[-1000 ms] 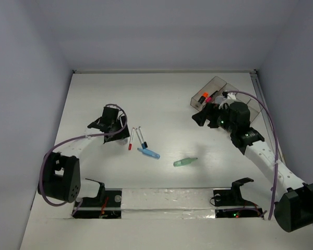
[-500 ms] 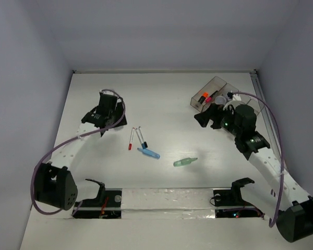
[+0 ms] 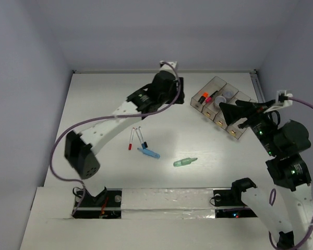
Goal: Sort the stationery into containers
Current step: Pick up the stationery from the center of the board, then place the stationery in the storage box.
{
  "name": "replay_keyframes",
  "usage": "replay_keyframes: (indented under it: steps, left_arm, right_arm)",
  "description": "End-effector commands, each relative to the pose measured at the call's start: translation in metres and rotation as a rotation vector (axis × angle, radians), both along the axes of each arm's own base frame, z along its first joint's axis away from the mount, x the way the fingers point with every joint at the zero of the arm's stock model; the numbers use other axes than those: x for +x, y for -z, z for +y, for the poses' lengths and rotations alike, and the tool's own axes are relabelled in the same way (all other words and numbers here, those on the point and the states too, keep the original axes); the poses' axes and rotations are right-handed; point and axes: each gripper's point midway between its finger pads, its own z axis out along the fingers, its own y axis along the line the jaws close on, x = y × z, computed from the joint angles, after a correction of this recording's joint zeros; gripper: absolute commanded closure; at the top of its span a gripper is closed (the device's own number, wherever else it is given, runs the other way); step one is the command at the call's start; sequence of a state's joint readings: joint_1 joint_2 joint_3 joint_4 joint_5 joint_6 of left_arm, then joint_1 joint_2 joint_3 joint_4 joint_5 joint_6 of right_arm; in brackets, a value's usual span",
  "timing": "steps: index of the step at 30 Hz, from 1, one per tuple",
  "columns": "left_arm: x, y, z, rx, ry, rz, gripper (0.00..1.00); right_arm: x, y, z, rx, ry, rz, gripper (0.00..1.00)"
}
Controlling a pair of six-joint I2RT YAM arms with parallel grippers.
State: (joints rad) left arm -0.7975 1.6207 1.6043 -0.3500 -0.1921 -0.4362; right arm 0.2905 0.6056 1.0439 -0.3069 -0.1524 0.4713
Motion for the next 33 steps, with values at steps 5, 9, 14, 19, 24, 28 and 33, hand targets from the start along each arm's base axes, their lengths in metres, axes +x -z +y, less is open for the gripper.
replay_keyframes:
  steps: [5, 9, 14, 19, 24, 28, 33]
  left_arm:
    - [0.033, -0.043, -0.115, -0.167, 0.122, -0.115, 0.7]
    - [0.047, -0.032, -0.161, -0.211, 0.167, -0.129, 0.7]
    - [0.051, -0.019, -0.203, -0.264, 0.213, -0.142, 0.68]
    - [0.059, 0.001, -0.226, -0.282, 0.204, -0.172, 0.65]
    - [0.072, 0.033, -0.232, -0.237, 0.169, -0.169, 0.65]
    - [0.076, 0.05, -0.236, -0.219, 0.17, -0.162, 0.64]
    - [0.076, 0.076, -0.237, -0.158, 0.163, -0.152, 0.63]
  right_arm:
    - [-0.025, -0.008, -0.015, 0.028, 0.046, -0.004, 0.0]
    - [-0.035, -0.011, -0.021, 0.037, 0.059, -0.032, 0.0]
    - [-0.036, -0.008, -0.023, 0.03, 0.07, -0.031, 0.0]
    - [-0.037, 0.001, -0.022, 0.015, 0.06, -0.015, 0.0]
    - [-0.042, 0.002, -0.02, 0.008, 0.044, -0.021, 0.0]
    - [-0.043, 0.004, -0.019, 0.0, 0.033, -0.018, 0.0]
    - [-0.042, 0.009, -0.018, -0.015, 0.028, -0.01, 0.0]
